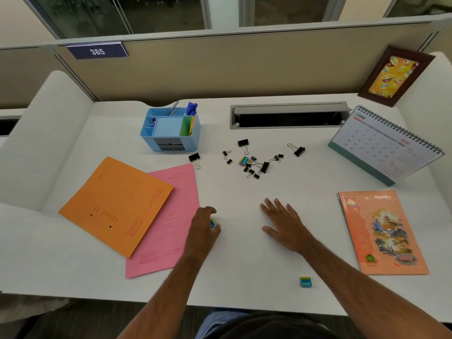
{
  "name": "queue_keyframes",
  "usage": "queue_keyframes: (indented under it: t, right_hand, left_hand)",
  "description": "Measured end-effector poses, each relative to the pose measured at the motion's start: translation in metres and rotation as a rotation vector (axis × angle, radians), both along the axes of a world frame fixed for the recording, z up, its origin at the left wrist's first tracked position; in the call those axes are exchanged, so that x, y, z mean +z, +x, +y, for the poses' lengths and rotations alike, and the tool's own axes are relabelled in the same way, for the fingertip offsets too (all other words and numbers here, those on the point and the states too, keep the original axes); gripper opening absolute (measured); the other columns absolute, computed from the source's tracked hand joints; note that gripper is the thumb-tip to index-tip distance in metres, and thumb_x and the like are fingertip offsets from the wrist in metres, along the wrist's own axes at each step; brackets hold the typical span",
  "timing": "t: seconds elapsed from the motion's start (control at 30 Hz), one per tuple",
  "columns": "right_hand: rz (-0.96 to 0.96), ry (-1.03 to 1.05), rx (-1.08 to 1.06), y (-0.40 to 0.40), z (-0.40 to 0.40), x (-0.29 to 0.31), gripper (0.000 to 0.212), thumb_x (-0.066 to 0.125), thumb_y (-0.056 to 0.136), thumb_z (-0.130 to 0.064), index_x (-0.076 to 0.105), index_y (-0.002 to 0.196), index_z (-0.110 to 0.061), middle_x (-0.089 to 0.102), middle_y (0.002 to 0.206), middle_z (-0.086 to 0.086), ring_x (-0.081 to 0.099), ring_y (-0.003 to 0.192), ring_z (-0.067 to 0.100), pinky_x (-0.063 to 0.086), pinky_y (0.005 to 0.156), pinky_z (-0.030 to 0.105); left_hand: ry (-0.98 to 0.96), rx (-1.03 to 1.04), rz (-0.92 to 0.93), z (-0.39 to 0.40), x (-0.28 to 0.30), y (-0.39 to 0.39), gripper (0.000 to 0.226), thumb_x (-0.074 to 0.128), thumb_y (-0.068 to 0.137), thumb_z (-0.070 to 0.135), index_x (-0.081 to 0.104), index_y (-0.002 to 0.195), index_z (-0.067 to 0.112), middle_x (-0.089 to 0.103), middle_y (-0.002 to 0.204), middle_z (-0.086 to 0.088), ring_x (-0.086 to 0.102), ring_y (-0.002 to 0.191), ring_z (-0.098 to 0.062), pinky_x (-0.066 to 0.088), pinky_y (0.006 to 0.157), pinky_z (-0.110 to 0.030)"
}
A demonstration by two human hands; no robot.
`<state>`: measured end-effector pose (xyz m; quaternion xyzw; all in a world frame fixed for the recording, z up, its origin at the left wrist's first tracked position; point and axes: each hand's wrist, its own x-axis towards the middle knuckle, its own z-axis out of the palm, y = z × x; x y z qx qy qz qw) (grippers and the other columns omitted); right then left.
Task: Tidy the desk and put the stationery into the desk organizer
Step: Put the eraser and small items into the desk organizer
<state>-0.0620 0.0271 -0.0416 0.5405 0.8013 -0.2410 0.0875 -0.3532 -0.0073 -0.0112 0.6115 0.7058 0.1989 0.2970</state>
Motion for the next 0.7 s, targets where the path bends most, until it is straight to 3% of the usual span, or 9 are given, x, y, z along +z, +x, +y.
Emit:
queue_keyframes:
  t: [0.43, 0.53, 0.7]
  right_hand:
    - [-0.067, 0.118, -0.018, -0.003, -0.011, -0.011, 0.073, 0.020, 0.104, -0.063, -0.014, 0.161, -0.032, -0.022, 0.167, -0.014, -0.020, 0.155, 0.012, -0.008, 0.127, 0.040]
    - [-0.062, 0.132, -0.039, -0.006, -0.011, -0.013, 0.076, 0.017, 0.102, -0.066, -0.015, 0.160, -0.030, -0.023, 0.167, -0.013, -0.020, 0.155, 0.011, -0.006, 0.128, 0.040]
    - [-0.049, 0.117, -0.094, -0.011, 0.006, -0.014, 0.078, 0.015, 0.100, -0.069, -0.019, 0.159, -0.031, -0.025, 0.168, -0.008, -0.022, 0.155, 0.011, -0.007, 0.128, 0.039]
  left_hand:
    - [0.242, 0.200, -0.168, 0.076, 0.057, -0.062, 0.036, 0.077, 0.091, 0.005, 0.060, 0.118, 0.022, 0.053, 0.121, 0.003, 0.060, 0.102, -0.004, 0.055, 0.089, -0.020]
    - [0.268, 0.251, -0.194, 0.110, 0.073, -0.089, 0.036, 0.079, 0.090, 0.007, 0.060, 0.115, 0.024, 0.053, 0.120, 0.004, 0.063, 0.103, -0.008, 0.056, 0.087, -0.019]
    - [0.316, 0.299, -0.161, 0.164, 0.093, -0.127, 0.034, 0.078, 0.091, 0.008, 0.061, 0.121, 0.009, 0.056, 0.121, -0.007, 0.064, 0.106, -0.019, 0.059, 0.090, -0.030]
